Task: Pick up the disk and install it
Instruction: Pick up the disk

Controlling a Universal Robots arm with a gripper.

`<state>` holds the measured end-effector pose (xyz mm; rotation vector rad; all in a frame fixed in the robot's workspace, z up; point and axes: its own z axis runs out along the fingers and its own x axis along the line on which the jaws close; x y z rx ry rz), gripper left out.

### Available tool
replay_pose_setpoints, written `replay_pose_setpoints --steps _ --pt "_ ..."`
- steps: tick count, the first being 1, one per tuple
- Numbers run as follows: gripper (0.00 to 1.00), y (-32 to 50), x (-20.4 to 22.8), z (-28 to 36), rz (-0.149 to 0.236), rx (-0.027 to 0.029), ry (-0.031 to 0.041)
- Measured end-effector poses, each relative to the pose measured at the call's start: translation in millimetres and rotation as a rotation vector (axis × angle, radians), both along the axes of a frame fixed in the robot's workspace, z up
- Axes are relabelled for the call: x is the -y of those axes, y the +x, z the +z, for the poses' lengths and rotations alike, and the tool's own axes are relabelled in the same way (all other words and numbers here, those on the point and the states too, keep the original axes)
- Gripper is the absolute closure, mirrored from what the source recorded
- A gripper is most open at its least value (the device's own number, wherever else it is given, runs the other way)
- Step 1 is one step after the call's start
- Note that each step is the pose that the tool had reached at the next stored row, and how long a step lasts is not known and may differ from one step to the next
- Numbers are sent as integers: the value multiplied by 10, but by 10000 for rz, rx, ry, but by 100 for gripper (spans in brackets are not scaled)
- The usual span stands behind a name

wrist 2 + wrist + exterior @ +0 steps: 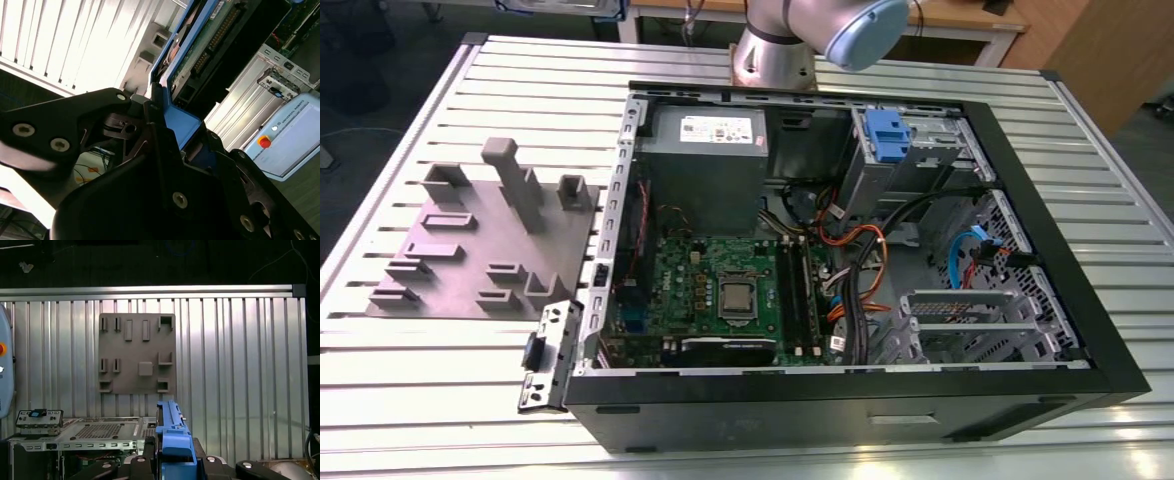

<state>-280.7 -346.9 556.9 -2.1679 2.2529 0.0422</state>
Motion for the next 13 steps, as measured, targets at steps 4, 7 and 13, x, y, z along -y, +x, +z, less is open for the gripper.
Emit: replay_pose_setpoints --steps 4,7,13 --pt "64 203 25 -7 0 -1 0" --pt "64 235 27 -7 0 -1 -1" --pt "64 300 31 -9 0 -1 -1"
